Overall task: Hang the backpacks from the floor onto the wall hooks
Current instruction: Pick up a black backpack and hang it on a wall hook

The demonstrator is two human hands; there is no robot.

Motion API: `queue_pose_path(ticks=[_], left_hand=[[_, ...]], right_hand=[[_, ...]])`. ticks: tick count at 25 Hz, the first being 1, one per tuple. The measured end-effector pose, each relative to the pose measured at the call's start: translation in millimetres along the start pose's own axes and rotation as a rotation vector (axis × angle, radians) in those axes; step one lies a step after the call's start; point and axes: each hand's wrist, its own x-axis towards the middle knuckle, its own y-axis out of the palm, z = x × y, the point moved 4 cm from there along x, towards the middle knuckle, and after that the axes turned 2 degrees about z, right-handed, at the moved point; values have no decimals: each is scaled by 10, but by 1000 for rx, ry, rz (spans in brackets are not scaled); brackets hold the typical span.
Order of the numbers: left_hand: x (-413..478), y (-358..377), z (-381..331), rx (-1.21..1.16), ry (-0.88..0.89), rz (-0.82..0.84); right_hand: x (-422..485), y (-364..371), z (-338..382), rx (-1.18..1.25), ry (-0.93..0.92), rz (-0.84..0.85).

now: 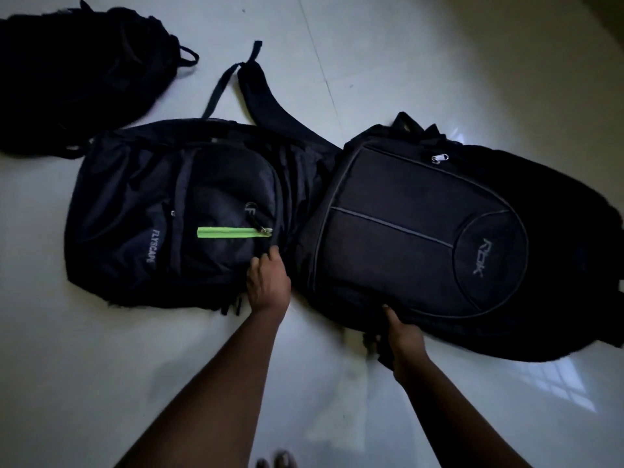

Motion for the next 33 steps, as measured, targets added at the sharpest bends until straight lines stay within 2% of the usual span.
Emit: queue_pose_path(ticks=[4, 9, 14, 17, 21, 27, 33], left_hand=[[-218, -432, 33, 26, 95, 45], [-632, -1816, 240, -229, 200, -16], [-991, -3526, 479, -550, 81, -44], [-1344, -4549, 725, -652, -17, -3], [-1630, -5471, 861, -785, -120, 16], [-1322, -6352, 532, -918, -203, -17], [-153, -7059, -305, -930, -110, -38]], right_hand=[[-549, 98, 89, 109, 45, 21], [-1920, 276, 655, 217, 119, 64], [-3544, 584, 1613, 297, 117, 165], [-4562, 806, 2037, 223, 125, 258], [-5413, 1103, 2458, 150, 60, 337], [-5817, 1235, 3437, 132, -48, 393], [-5407, 1350, 4789, 286, -2, 396]])
